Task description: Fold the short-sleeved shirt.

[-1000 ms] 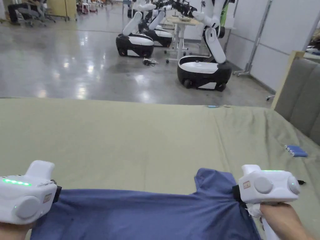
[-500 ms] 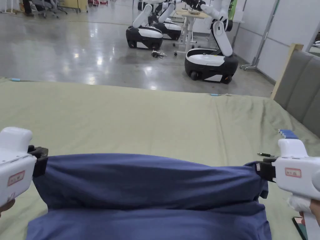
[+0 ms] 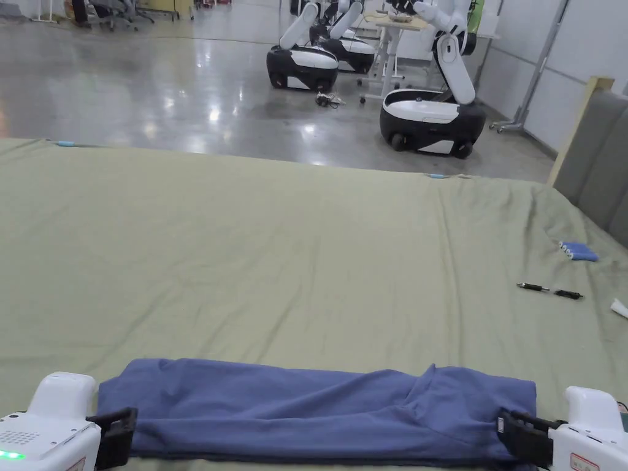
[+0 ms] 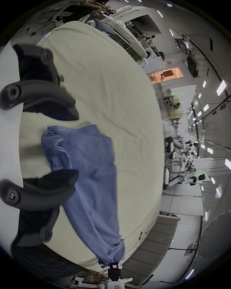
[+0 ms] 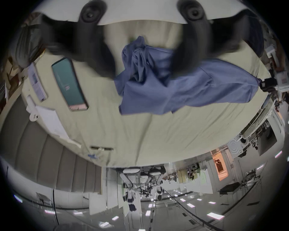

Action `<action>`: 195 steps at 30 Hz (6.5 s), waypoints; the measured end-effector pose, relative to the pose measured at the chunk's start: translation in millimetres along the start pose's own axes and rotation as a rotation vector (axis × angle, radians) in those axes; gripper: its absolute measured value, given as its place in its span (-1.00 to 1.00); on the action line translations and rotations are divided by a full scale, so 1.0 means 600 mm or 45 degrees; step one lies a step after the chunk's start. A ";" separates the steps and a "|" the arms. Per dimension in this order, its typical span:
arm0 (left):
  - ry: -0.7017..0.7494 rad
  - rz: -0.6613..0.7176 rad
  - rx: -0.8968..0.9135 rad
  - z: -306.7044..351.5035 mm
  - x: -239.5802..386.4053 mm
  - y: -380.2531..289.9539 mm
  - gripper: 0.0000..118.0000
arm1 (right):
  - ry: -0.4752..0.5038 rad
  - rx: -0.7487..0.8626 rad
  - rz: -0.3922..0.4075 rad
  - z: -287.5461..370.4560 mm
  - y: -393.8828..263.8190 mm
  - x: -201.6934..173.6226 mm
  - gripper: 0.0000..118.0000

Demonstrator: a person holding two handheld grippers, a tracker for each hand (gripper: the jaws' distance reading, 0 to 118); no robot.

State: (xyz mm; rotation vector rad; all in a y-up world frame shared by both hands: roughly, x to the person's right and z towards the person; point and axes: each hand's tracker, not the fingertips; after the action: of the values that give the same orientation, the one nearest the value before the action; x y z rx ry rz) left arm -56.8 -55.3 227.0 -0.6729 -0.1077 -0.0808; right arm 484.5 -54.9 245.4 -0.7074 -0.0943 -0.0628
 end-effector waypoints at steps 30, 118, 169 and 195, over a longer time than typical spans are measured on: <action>-0.831 0.809 -0.138 -0.098 -0.255 -0.050 0.23 | 0.232 0.283 0.167 -0.001 0.005 -0.290 -0.85; -0.503 0.376 0.138 -0.084 0.122 0.060 0.34 | 0.328 0.200 -0.082 0.016 -0.030 -0.225 -0.85; -0.405 -0.301 -0.140 -0.181 0.393 0.037 -0.39 | 0.164 0.178 -0.051 0.030 -0.034 -0.162 -0.85; -1.062 0.535 -0.158 -0.154 0.301 0.008 -0.80 | 0.626 -0.038 -0.219 -0.054 0.006 -0.199 -0.85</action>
State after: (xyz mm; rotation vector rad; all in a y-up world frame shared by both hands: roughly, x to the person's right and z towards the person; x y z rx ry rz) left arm 129.7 -116.5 175.1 -0.8062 -0.7625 0.6096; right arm 368.5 -70.3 206.1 -0.6953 0.3181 -0.4010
